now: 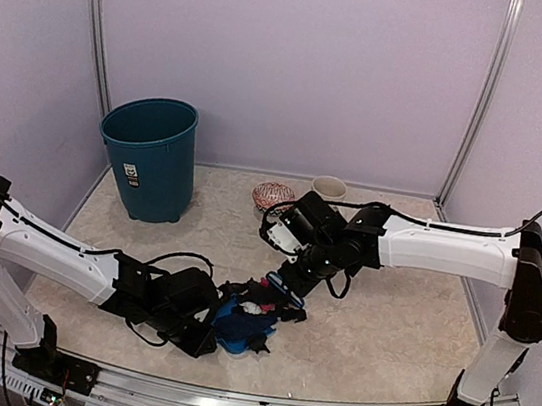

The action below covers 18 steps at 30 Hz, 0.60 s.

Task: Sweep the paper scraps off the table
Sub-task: Sweep the paper scraps into the dustpan.

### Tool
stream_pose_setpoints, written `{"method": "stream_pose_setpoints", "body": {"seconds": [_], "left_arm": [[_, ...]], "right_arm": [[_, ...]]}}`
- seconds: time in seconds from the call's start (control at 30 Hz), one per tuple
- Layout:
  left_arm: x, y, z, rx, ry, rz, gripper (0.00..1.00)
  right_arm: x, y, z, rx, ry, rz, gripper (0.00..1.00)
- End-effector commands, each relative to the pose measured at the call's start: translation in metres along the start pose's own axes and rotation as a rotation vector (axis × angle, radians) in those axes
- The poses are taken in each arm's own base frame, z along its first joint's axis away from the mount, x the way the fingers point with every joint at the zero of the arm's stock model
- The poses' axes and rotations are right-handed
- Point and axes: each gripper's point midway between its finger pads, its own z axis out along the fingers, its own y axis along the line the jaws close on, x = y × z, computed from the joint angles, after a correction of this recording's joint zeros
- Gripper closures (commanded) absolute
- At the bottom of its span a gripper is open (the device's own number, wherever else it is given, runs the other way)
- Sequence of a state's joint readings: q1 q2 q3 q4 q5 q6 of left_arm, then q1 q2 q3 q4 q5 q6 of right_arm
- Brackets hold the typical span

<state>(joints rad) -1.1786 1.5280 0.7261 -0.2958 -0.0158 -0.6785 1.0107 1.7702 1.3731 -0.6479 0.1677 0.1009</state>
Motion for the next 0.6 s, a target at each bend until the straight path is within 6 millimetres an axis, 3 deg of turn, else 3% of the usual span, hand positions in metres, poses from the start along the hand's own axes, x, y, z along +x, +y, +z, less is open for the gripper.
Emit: {"method": "stream_pose_setpoints", "body": {"seconds": [0.0, 0.47, 0.57], "left_arm": [[0.009, 0.014, 0.014, -0.057, 0.056, 0.017, 1.00], [0.001, 0.015, 0.020, -0.063, 0.015, 0.027, 1.00], [0.001, 0.014, 0.021, -0.062, 0.015, 0.031, 1.00]], "right_arm": [[-0.002, 0.025, -0.015, -0.078, -0.029, 0.010, 1.00], [-0.013, 0.060, -0.028, -0.155, -0.071, -0.032, 1.00], [-0.018, 0.059, -0.031, -0.137, -0.079, -0.026, 1.00]]}}
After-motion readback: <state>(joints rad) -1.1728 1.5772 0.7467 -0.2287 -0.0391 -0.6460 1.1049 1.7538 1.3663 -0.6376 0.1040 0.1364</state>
